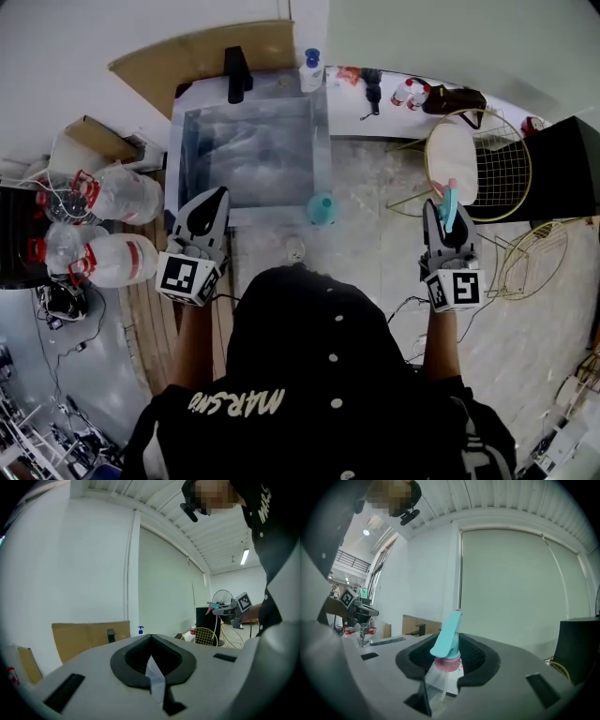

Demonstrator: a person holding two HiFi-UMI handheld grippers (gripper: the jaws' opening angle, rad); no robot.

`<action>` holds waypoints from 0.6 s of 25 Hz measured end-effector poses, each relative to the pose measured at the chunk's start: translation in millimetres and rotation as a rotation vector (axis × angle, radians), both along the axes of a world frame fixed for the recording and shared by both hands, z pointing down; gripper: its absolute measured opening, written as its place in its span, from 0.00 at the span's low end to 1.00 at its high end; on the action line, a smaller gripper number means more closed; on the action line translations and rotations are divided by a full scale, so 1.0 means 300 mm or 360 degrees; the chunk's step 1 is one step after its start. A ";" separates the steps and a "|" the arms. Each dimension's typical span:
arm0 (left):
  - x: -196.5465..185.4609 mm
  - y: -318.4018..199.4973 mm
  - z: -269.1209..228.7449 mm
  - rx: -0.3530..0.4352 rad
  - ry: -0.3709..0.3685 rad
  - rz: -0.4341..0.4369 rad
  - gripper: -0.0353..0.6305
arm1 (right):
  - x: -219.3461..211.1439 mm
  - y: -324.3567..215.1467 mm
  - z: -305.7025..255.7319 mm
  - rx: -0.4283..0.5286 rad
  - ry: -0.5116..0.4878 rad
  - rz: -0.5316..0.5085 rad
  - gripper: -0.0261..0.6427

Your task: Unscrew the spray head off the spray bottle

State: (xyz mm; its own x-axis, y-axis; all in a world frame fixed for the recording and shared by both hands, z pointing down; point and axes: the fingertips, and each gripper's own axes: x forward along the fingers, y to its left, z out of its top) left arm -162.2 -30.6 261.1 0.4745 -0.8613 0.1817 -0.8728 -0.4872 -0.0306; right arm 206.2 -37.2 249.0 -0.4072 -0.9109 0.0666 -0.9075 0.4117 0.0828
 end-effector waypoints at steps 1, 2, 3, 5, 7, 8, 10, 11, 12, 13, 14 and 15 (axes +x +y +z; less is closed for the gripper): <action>0.001 -0.001 -0.010 0.0014 0.0001 -0.0003 0.09 | -0.001 0.004 -0.002 0.0001 -0.0007 0.0005 0.27; 0.004 -0.002 -0.019 0.0025 -0.0007 -0.0002 0.09 | -0.002 0.008 -0.005 0.0003 -0.0015 0.0009 0.27; 0.006 -0.003 -0.026 0.0032 -0.0017 0.0000 0.09 | -0.004 0.010 -0.009 0.0007 -0.0021 0.0011 0.27; 0.008 -0.006 -0.036 0.0035 -0.0024 -0.0001 0.09 | -0.013 0.012 -0.019 0.0019 -0.0027 0.0010 0.27; 0.011 -0.009 -0.037 0.0037 -0.0016 -0.0007 0.09 | -0.024 0.010 -0.030 0.0034 -0.0037 0.0004 0.26; 0.013 -0.010 -0.036 0.0039 -0.0012 -0.0007 0.09 | -0.029 0.010 -0.035 0.0040 -0.0045 0.0001 0.26; 0.019 -0.011 -0.029 0.0039 -0.0010 -0.0010 0.09 | -0.038 0.010 -0.042 0.0048 -0.0059 -0.0003 0.26; 0.020 -0.012 -0.023 0.0033 -0.0013 -0.0017 0.09 | -0.042 0.009 -0.043 0.0050 -0.0063 -0.0005 0.26; 0.019 -0.014 -0.017 0.0024 -0.0017 -0.0028 0.09 | -0.046 0.007 -0.045 0.0050 -0.0068 -0.0006 0.26; 0.018 -0.015 -0.010 0.0015 -0.0018 -0.0040 0.09 | -0.049 0.006 -0.045 0.0048 -0.0075 -0.0007 0.26; 0.017 -0.017 -0.006 0.0009 -0.0015 -0.0049 0.09 | -0.051 0.005 -0.047 0.0048 -0.0082 -0.0009 0.26; 0.017 -0.018 -0.004 0.0005 -0.0011 -0.0054 0.09 | -0.052 0.004 -0.049 0.0048 -0.0089 -0.0010 0.26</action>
State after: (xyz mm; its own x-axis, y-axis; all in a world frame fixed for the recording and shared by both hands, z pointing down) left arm -157.1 -35.9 260.0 0.4438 -0.8773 0.1824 -0.8885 -0.4574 -0.0380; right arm 190.4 -35.9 234.3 -0.4153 -0.9095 0.0163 -0.9085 0.4156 0.0446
